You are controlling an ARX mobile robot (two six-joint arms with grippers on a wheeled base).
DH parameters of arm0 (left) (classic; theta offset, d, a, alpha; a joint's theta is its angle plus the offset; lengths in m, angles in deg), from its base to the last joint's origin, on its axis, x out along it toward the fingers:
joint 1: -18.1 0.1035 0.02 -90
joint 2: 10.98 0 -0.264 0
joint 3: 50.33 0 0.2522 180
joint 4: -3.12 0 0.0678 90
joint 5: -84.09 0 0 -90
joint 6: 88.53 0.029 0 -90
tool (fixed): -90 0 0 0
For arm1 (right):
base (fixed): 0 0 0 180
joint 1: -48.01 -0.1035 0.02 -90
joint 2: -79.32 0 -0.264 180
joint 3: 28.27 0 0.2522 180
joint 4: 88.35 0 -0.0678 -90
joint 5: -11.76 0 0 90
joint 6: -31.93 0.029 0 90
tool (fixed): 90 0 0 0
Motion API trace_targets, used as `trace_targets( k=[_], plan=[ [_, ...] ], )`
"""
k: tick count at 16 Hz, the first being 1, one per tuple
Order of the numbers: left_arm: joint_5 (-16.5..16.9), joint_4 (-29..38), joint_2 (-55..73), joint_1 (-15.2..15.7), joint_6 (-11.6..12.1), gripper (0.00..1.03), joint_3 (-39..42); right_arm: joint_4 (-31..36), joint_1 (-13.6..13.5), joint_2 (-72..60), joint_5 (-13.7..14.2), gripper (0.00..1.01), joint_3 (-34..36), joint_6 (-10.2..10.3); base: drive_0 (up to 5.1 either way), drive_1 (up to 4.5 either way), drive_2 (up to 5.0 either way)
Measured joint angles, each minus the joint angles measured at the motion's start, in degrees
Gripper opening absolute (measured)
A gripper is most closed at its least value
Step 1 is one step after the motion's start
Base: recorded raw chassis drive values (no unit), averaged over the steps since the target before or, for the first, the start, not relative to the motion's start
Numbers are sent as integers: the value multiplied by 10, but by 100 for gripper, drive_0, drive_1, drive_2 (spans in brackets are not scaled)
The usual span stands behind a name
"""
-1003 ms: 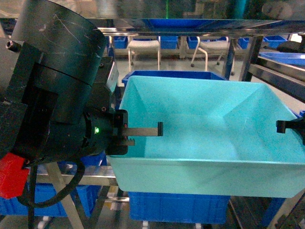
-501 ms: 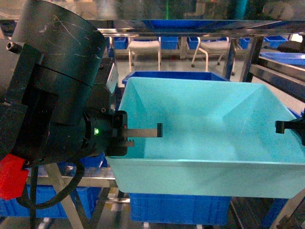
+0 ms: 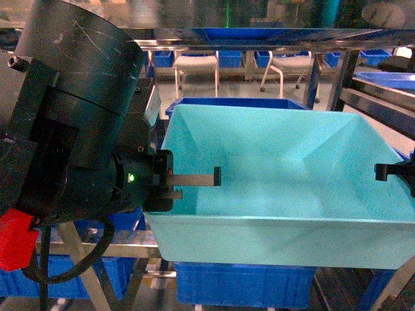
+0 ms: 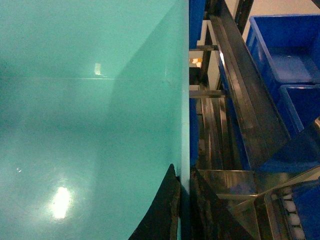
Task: Organize blue bins on left shelf correctly
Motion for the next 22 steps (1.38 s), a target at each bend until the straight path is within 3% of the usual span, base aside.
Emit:
trace_targets(
  k=[12, 19, 20, 22],
  plan=[
    [5, -9, 6, 5, -1, 2, -7, -3, 0, -2, -1, 2, -2, 0, 3, 99, -94],
    [30, -26, 139, 45, 9, 2, -121, -46, -17, -135, 20, 2, -139, 15, 0, 0, 0],
    [24, -45, 186, 59, 24, 2, -177, -91, -27, -189, 24, 2, -212, 30, 0, 0, 0],
    [33, -67, 229, 72, 24, 2, -220, -133, -34, -234, 32, 2, -264, 34, 0, 0, 0]
  ],
)
